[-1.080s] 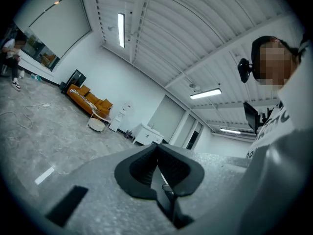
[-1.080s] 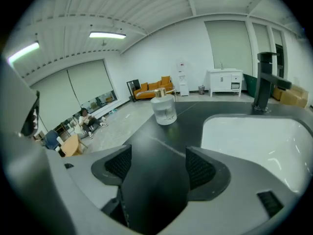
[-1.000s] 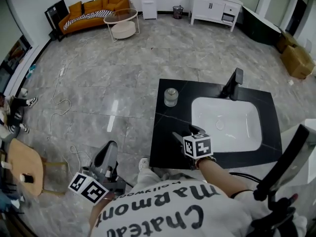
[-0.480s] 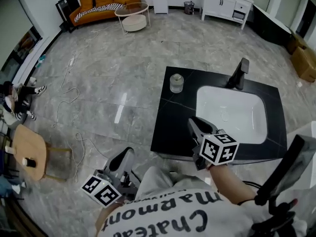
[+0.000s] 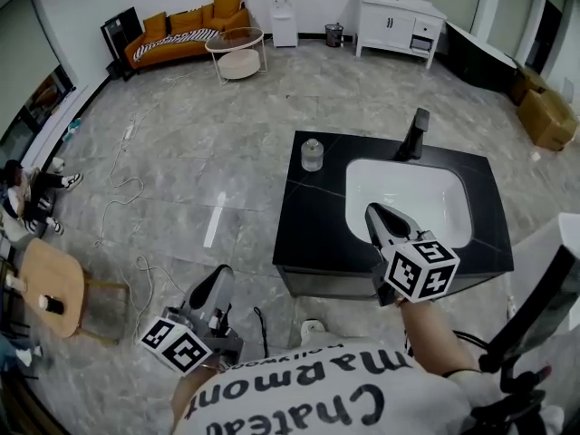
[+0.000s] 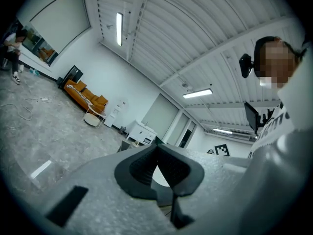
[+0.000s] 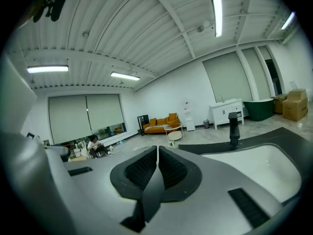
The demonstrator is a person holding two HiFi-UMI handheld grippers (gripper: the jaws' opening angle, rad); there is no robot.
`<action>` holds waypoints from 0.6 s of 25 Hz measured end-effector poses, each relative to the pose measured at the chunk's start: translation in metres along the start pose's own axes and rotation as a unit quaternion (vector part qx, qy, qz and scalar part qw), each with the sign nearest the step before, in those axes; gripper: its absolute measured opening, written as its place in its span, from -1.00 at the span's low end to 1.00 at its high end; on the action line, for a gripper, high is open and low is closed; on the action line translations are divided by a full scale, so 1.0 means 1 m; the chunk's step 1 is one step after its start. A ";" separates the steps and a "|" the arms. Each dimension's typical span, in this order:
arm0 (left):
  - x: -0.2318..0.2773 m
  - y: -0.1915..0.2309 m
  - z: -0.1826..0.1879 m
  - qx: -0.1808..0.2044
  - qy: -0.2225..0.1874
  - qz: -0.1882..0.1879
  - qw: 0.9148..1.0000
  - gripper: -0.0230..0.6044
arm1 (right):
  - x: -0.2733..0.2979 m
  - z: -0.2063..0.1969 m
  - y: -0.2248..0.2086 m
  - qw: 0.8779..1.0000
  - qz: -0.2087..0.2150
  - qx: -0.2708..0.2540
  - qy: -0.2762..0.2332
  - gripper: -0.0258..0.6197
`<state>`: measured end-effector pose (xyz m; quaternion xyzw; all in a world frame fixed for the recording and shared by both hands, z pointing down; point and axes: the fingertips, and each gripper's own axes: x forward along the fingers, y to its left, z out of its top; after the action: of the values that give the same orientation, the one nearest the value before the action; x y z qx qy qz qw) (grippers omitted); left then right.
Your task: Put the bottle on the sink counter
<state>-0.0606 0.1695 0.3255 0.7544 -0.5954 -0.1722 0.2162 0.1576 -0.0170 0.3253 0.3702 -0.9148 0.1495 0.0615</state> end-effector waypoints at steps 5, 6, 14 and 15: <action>-0.047 -0.030 0.002 0.008 -0.008 -0.023 1.000 -0.88 | -0.059 -0.028 0.021 0.999 -0.035 -0.010 0.016 -0.86; -0.057 -0.035 0.001 0.009 -0.007 -0.027 1.000 -0.88 | -0.070 -0.032 0.028 0.999 -0.038 -0.005 0.016 -0.86; -0.127 -0.064 -0.018 -0.005 -0.012 -0.030 0.999 -0.88 | -0.143 -0.057 0.072 0.998 -0.047 -0.025 0.032 -0.86; -0.134 -0.068 -0.020 -0.007 -0.013 -0.029 0.999 -0.88 | -0.150 -0.058 0.076 0.998 -0.048 -0.027 0.033 -0.86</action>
<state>-0.0249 0.3155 0.3063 0.7676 -0.5745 -0.1927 0.2087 0.2127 0.1517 0.3294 0.4072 -0.8969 0.1339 0.1087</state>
